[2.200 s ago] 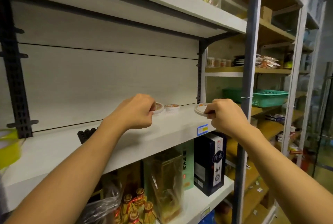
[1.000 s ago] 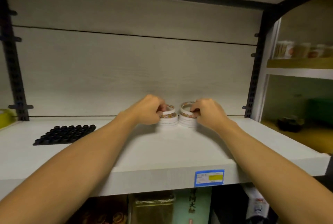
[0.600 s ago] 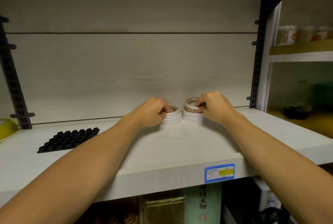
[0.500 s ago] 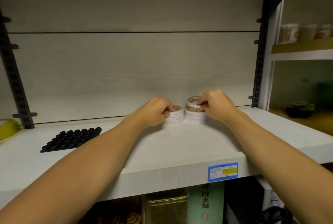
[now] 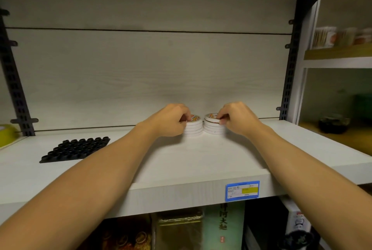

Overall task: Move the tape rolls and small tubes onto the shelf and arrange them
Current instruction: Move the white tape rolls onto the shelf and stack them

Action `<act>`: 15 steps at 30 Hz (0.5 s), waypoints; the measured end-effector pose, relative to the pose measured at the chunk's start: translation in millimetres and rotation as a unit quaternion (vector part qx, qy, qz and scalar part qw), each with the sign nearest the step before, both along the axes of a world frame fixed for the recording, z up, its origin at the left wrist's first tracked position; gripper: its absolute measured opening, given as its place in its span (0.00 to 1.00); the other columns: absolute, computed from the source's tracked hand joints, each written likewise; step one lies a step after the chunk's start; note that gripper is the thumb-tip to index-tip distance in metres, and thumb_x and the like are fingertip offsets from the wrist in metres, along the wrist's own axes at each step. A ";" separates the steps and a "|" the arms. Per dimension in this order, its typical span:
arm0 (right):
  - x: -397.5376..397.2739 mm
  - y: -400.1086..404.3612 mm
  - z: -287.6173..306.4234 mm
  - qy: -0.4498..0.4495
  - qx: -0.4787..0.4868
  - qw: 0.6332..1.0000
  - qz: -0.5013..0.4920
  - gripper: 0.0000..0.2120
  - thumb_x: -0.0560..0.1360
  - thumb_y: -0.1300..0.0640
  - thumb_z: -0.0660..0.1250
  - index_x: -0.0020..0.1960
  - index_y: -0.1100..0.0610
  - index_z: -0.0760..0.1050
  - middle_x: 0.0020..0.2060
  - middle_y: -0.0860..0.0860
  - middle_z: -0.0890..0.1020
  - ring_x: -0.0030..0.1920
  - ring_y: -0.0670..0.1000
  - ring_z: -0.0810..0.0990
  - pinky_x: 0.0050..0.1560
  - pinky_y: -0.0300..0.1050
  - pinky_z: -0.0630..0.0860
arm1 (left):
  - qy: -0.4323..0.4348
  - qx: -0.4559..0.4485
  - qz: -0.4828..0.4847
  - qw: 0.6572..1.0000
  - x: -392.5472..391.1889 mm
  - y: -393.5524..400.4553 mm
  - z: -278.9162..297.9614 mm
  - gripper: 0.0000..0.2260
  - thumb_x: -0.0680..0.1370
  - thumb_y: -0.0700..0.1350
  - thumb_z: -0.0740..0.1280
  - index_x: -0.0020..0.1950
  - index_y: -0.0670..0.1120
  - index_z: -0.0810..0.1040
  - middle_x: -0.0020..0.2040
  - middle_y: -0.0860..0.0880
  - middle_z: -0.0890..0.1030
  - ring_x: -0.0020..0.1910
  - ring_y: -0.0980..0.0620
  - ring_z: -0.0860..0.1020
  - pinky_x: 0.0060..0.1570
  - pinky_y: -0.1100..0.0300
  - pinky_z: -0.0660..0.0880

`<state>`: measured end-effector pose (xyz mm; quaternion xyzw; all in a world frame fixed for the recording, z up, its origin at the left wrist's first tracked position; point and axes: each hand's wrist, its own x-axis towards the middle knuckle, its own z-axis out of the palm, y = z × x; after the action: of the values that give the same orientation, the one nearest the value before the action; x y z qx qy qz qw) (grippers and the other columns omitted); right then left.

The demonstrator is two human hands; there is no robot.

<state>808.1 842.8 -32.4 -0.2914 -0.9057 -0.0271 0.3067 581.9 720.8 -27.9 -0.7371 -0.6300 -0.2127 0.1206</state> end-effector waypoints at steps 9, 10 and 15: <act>-1.0 7.2 2.6 0.016 -0.059 0.998 0.024 0.09 0.71 0.66 0.75 0.49 0.58 0.85 0.47 0.51 0.86 0.45 0.49 0.79 0.50 0.37 0.70 | 0.004 0.032 0.043 0.999 -0.2 -11.5 7.5 0.10 0.72 0.43 0.64 0.51 0.47 0.80 0.48 0.51 0.79 0.48 0.50 0.77 0.51 0.52 0.76; 0.5 7.1 3.0 0.018 -0.067 0.997 0.025 0.08 0.71 0.66 0.75 0.49 0.58 0.86 0.46 0.52 0.86 0.44 0.47 0.79 0.50 0.36 0.70 | 0.002 0.036 0.047 0.998 0.2 -11.7 8.7 0.10 0.73 0.43 0.64 0.52 0.47 0.80 0.48 0.51 0.79 0.49 0.50 0.77 0.51 0.52 0.76; -0.3 4.0 3.4 -0.003 -0.055 0.998 0.020 0.09 0.71 0.65 0.73 0.50 0.58 0.85 0.46 0.51 0.85 0.46 0.49 0.79 0.50 0.39 0.72 | 0.017 0.025 0.091 0.995 5.2 -22.1 13.1 0.15 0.71 0.49 0.60 0.52 0.46 0.80 0.49 0.51 0.78 0.50 0.48 0.77 0.51 0.51 0.76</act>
<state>807.7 846.8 -29.0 -0.2892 -0.9125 0.0281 0.2880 587.2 698.7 -14.8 -0.6767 -0.6872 -0.2039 0.1680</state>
